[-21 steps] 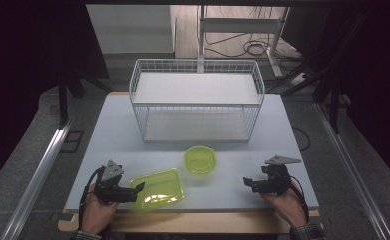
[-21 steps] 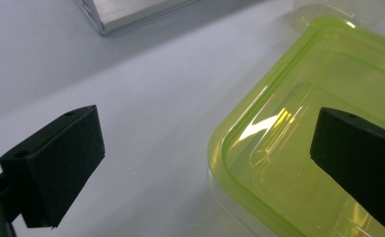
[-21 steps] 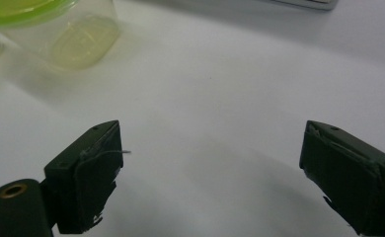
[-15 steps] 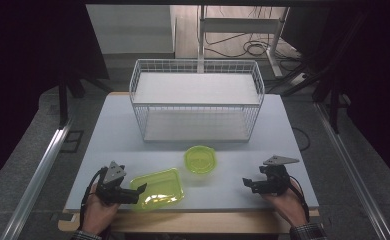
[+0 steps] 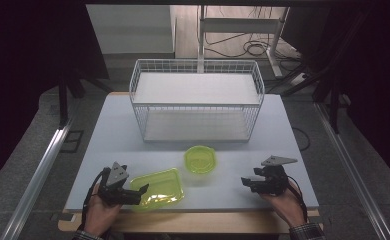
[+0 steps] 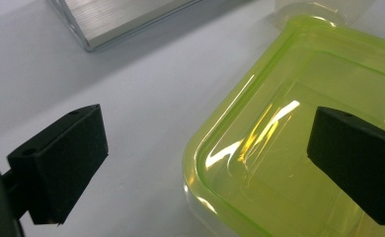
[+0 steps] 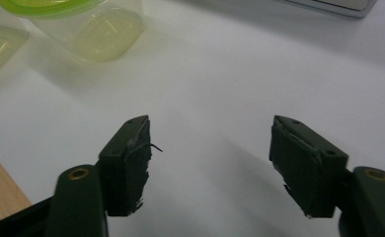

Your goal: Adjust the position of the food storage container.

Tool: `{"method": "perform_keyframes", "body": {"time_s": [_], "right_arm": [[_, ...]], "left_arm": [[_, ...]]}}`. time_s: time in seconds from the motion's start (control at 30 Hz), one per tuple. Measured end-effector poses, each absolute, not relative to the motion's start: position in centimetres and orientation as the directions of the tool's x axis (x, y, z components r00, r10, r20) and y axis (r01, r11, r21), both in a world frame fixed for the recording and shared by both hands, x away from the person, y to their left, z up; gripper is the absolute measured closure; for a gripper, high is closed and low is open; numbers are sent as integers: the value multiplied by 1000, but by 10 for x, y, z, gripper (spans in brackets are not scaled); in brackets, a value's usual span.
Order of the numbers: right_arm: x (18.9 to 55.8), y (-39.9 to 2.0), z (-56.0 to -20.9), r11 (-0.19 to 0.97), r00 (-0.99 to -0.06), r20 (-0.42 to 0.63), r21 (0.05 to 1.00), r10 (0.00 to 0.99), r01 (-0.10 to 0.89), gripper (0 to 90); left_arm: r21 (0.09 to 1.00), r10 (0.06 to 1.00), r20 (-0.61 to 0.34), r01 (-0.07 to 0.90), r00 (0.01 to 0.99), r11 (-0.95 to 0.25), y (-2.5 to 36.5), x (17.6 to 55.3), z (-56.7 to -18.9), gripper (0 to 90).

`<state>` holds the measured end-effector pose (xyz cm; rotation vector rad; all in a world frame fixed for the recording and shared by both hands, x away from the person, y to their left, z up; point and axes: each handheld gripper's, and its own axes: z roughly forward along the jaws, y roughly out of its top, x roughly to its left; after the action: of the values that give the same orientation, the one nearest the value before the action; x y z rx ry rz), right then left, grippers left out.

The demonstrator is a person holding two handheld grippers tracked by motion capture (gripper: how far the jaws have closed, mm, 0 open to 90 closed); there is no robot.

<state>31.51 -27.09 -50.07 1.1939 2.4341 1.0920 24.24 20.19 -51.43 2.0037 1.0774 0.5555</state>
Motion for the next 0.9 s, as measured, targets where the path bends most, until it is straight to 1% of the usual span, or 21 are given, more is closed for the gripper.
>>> {"method": "perform_keyframes", "body": {"time_s": [0.03,0.2,0.37,0.6,0.9], "right_arm": [[315,-271,-500,394,-648,124,703,752,592,349],[316,-267,-495,399,-660,138,700,739,593,422],[318,-259,-490,412,-677,158,688,719,597,506],[320,-243,-481,452,-722,149,690,676,565,624],[331,-225,-468,478,-762,122,713,636,513,789]], "left_arm": [[802,841,0,503,541,-324,202,242,-514,19],[807,851,-3,503,525,-308,203,242,-511,26],[800,846,10,504,533,-327,201,242,-513,36],[784,837,40,503,545,-364,196,242,-514,39],[781,838,24,513,545,-356,197,243,-515,41]]}}
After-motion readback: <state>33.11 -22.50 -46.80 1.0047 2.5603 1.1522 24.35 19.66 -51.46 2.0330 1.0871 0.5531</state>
